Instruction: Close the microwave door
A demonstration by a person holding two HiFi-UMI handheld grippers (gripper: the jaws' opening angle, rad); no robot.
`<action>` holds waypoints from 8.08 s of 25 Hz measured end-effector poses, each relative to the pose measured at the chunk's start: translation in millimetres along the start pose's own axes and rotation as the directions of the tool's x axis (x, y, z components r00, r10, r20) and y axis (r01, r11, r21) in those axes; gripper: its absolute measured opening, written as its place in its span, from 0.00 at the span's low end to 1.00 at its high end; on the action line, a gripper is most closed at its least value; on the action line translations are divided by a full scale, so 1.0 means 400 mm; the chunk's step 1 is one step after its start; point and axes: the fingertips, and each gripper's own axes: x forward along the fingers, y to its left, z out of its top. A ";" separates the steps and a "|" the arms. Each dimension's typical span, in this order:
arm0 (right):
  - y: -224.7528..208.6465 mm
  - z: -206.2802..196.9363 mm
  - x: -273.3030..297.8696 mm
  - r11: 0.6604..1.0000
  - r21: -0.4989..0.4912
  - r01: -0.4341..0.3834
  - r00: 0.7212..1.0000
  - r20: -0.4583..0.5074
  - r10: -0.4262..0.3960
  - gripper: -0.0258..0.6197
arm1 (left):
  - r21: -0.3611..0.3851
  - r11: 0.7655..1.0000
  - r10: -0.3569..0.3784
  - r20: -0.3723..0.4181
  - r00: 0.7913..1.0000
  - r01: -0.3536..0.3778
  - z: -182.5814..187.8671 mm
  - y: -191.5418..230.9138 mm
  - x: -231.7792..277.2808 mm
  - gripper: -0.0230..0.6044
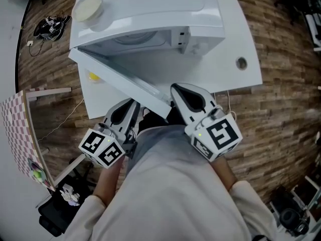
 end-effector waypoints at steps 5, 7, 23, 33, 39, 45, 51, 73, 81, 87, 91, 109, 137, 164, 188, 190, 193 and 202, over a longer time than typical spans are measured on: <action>-0.012 -0.002 -0.009 1.000 -0.008 -0.002 1.000 0.000 0.002 0.07 | 0.007 1.000 -0.010 0.017 1.000 0.010 0.008 -0.006 0.018 0.06; -0.019 0.001 -0.014 1.000 -0.013 -0.002 1.000 0.001 0.002 0.07 | 0.016 1.000 -0.017 0.022 1.000 0.016 0.013 -0.013 0.027 0.06; -0.053 0.018 -0.044 1.000 -0.012 0.015 1.000 0.015 -0.015 0.07 | 0.049 0.999 -0.020 0.036 0.999 0.018 0.039 -0.034 0.054 0.06; -0.075 0.032 -0.036 1.000 -0.011 0.022 1.000 0.017 -0.022 0.07 | 0.036 0.999 -0.025 0.040 0.999 0.024 0.046 -0.036 0.072 0.06; -0.101 0.038 -0.038 0.999 0.000 0.041 0.999 0.020 -0.041 0.07 | 0.036 0.999 -0.035 0.037 0.999 0.034 0.056 -0.036 0.094 0.06; -0.121 0.035 -0.040 0.999 0.007 0.053 0.999 0.015 -0.053 0.07 | 0.037 0.999 -0.040 0.033 0.999 0.039 0.060 -0.034 0.113 0.06; -0.132 0.040 -0.043 0.998 0.008 0.059 0.998 0.015 -0.059 0.07 | 0.042 0.998 -0.049 0.032 0.998 0.047 0.069 -0.039 0.128 0.06; -0.161 0.052 -0.033 0.997 0.013 0.081 0.997 0.016 -0.081 0.07 | 0.038 0.996 -0.078 0.025 0.997 0.077 0.091 -0.035 0.171 0.06; -0.175 0.059 -0.012 0.996 0.020 0.081 0.997 0.008 -0.082 0.07 | 0.033 0.996 -0.085 0.029 0.996 0.084 0.111 -0.026 0.194 0.06; -0.187 0.063 0.001 0.996 0.028 0.086 0.996 0.003 -0.086 0.07 | 0.029 0.996 -0.087 0.028 0.996 0.086 0.122 -0.022 0.207 0.06; -0.190 0.062 0.010 0.996 0.033 0.085 0.996 0.000 -0.085 0.07 | 0.025 0.996 -0.087 0.027 0.996 0.086 0.128 -0.016 0.211 0.06; -0.208 0.057 0.025 0.994 0.049 0.095 0.995 -0.014 -0.094 0.07 | 0.022 0.996 -0.089 0.024 0.996 0.089 0.140 -0.002 0.228 0.06; -0.222 0.052 0.050 0.992 0.066 0.111 0.994 -0.030 -0.109 0.07 | -0.009 0.996 -0.089 0.042 0.995 0.090 0.171 0.030 0.260 0.06; -0.254 0.058 0.073 0.991 0.087 0.098 0.995 -0.038 -0.095 0.07 | -0.082 0.993 -0.082 0.060 0.995 0.087 0.187 0.029 0.312 0.06; -0.259 0.054 0.078 0.992 0.092 0.090 0.995 -0.041 -0.087 0.07 | -0.116 0.990 -0.066 0.082 0.995 0.075 0.198 0.037 0.322 0.06; -0.257 0.053 0.078 0.992 0.092 0.091 0.995 -0.042 -0.087 0.07 | -0.118 0.990 -0.065 0.083 0.994 0.074 0.198 0.038 0.319 0.06; -0.246 0.053 0.079 0.992 0.091 0.090 0.995 -0.042 -0.087 0.07 | -0.124 0.990 -0.061 0.087 0.994 0.072 0.196 0.041 0.311 0.06; -0.225 0.055 0.074 0.993 0.069 0.098 0.995 -0.039 -0.095 0.07 | -0.020 0.998 -0.062 0.054 0.997 0.063 0.194 0.050 0.329 0.06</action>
